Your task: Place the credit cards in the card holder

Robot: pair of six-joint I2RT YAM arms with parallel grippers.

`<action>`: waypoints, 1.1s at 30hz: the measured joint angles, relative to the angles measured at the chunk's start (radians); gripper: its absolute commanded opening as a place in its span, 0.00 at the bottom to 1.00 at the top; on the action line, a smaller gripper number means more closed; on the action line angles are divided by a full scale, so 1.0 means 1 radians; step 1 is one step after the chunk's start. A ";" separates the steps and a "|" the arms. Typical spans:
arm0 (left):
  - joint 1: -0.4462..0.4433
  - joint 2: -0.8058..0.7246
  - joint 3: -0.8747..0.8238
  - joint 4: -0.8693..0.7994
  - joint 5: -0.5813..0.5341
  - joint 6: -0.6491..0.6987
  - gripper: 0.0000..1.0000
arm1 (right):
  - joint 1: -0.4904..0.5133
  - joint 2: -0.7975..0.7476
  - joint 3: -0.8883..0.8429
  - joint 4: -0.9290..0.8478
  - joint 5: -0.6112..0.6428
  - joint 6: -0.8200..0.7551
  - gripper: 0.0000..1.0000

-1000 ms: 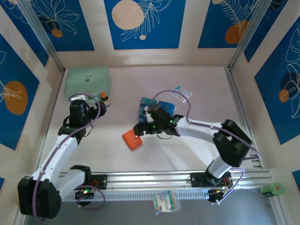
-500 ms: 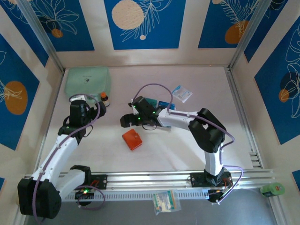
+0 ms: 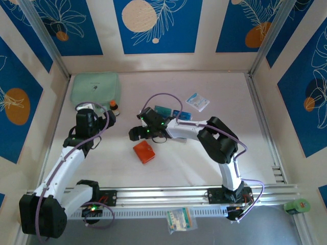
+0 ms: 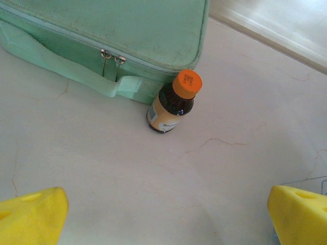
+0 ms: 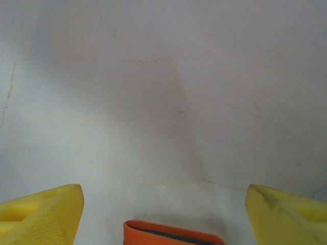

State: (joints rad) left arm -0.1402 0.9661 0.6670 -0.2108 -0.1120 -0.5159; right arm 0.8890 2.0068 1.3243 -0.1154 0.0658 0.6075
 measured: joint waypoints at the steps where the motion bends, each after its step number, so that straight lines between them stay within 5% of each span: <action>1: 0.000 0.000 0.000 0.000 0.000 0.000 1.00 | -0.001 0.000 0.000 0.000 0.011 -0.002 0.84; 22: 0.000 -0.017 0.016 -0.026 0.007 0.000 1.00 | -0.259 0.008 0.040 -0.018 0.113 -0.128 0.84; 33: 0.000 -0.015 0.016 -0.037 0.042 -0.015 1.00 | -0.190 -0.125 0.045 -0.118 -0.045 -0.171 0.84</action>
State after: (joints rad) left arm -0.1406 0.9508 0.6834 -0.2481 -0.0696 -0.5312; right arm 0.6994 1.8816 1.3689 -0.2333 0.0208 0.4370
